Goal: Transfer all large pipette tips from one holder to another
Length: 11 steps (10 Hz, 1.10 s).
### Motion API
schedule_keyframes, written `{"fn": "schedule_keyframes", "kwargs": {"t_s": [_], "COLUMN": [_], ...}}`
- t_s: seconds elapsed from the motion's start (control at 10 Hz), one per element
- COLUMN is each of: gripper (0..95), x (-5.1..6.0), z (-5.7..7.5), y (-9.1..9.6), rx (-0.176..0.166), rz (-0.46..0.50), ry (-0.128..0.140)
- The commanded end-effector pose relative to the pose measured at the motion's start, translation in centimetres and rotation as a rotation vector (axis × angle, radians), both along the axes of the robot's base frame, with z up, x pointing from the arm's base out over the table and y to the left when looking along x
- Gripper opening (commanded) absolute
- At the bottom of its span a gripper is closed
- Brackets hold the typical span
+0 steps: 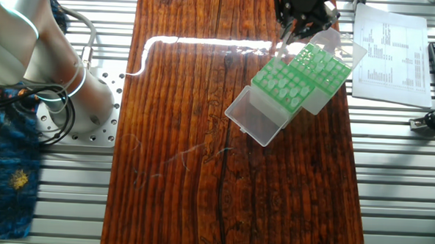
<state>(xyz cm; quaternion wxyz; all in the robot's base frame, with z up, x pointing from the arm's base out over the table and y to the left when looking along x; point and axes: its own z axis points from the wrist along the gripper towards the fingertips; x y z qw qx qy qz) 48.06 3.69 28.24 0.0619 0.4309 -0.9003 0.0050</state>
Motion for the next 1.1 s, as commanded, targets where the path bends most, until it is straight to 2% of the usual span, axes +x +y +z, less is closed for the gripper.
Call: {"fn": "schedule_keyframes", "kwargs": {"t_s": [0.1,0.4,0.7,0.8,1.1], "gripper": [0.0,0.0,0.0,19.0,19.0], "x": [-0.1,-0.2,0.2,0.3,0.5], "z": [-0.3,-0.5,-1.0,-1.2,-1.6], "y": [0.0,0.1,0.2,0.1,-0.1], "rx": [0.005,0.012,0.011,0.012,0.013], "rz": [0.0,-0.005,0.014,0.019,0.029], "ry": [0.004,0.002,0.004,0.003,0.004]}}
